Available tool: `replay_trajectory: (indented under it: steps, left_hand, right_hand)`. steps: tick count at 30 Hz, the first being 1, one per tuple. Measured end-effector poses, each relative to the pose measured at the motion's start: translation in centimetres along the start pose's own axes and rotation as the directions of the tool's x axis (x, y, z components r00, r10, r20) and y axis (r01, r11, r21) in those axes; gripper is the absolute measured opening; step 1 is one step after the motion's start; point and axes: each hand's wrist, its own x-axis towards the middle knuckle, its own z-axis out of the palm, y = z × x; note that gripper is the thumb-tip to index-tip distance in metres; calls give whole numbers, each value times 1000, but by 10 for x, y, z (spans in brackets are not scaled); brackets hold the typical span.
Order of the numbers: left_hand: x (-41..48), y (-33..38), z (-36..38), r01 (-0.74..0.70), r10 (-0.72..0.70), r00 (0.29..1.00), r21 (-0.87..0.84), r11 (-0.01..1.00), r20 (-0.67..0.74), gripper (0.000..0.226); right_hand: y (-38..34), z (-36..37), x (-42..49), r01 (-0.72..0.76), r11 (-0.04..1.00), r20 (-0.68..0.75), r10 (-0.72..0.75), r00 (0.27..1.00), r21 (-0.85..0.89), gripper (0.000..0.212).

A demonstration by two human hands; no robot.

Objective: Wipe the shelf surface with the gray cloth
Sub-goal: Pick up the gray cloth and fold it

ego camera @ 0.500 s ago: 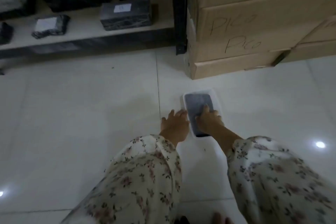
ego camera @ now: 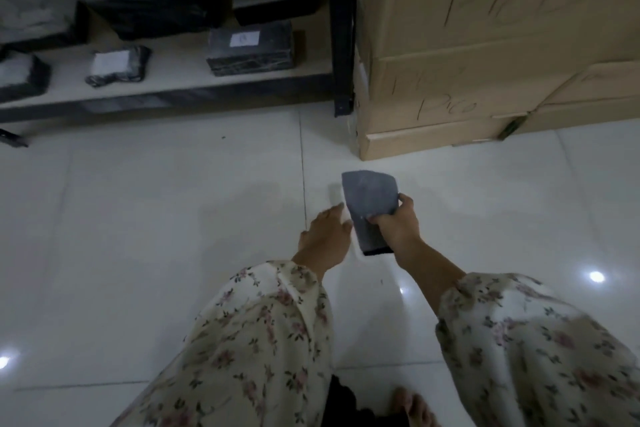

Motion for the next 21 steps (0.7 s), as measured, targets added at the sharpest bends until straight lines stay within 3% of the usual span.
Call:
replay_trajectory:
  steps: [5,11,15,18,21]
  left_hand:
    - [-77,56,-74,-33,-19,993,-422,906,-117,45]
    - [-193,128,-201,12,-148,984,-784,621,-102,41]
    - [-282,173,-293,-57,-67,993,-893,446,-96,29]
    - [-338,200,-354,-110,-4,992,-907,407,-123,29]
    - [-379,227,-405,-168,36,985,-912,373,-167,38]
  right_hand:
    - [-75,-43,-94,22,978,152,-55,987,209,66]
    - [-195,-102,-229,28,947,327,-139,935,321,63]
    - [-280,-139,-321,25,914,431,-215,876,406,55]
    - [-342,-165,-379,37,880,463,-285,839,474,43]
    - [-395,-189,-421,49,855,508,-353,786,517,48]
